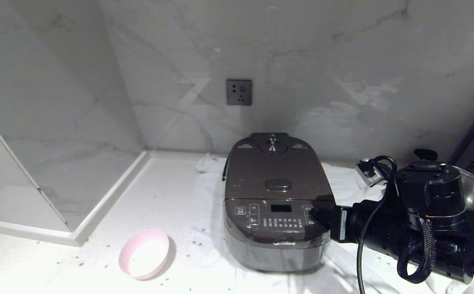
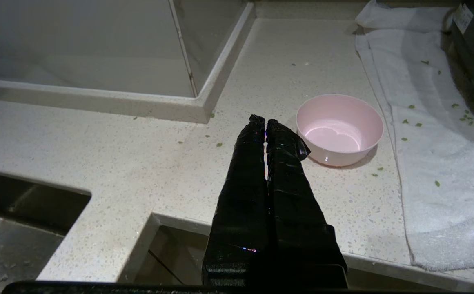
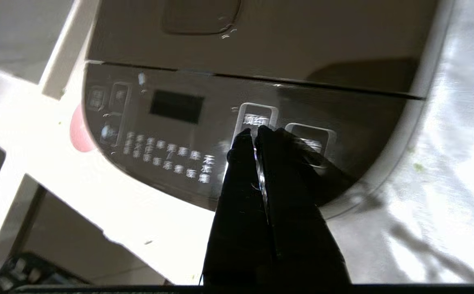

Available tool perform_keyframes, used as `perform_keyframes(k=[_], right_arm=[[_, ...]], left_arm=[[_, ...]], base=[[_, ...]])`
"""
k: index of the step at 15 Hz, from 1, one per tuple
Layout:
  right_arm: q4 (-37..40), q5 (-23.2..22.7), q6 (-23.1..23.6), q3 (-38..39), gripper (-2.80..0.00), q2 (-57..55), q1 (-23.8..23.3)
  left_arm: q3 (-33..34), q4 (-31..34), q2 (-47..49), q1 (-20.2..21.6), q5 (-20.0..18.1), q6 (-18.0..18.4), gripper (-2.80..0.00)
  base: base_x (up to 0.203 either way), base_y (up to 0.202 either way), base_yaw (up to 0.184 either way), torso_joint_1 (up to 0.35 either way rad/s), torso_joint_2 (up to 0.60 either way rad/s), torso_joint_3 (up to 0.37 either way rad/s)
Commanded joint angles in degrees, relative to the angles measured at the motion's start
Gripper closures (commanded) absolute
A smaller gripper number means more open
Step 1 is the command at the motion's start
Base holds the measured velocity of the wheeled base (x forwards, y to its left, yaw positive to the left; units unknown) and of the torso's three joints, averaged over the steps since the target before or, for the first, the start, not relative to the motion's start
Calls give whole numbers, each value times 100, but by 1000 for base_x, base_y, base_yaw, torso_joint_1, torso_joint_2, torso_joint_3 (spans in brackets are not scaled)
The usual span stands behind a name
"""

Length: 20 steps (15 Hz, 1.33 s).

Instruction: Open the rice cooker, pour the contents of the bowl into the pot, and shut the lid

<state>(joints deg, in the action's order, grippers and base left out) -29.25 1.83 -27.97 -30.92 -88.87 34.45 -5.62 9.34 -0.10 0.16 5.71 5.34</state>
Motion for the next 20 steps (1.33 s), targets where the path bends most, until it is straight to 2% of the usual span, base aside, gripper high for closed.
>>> perform_keyframes(k=[1,6,9,12,14,17,20], right_arm=[[-20,61,-1,-16,0,252,9],[462,129,10,-104,0,825,21],[874,455,31,-167,0,1724,37],[1521,855,449,-287,0,2955,37],[2294,1091,639,-489,0,3838,-61],[3345,1255,997,-722,0,4997,-600],[3928,1356,1705,-777,0,5900,-1552]], left_arm=[[-1,7,-3,2,1,2,0],[-1,15,-8,2,1,-51,0],[8,15,-8,-7,1,-168,0],[28,15,-8,-5,-20,-335,0],[50,12,-8,2,-127,-349,0],[154,4,-8,-2,-403,-389,0],[200,-23,-8,2,-489,-322,0]], base=[[0,0,0,0,0,0],[0,0,0,0,0,0],[0,0,0,0,0,0],[0,0,0,0,0,0],[0,0,0,0,0,0],[0,0,0,0,0,0],[0,0,0,0,0,0]])
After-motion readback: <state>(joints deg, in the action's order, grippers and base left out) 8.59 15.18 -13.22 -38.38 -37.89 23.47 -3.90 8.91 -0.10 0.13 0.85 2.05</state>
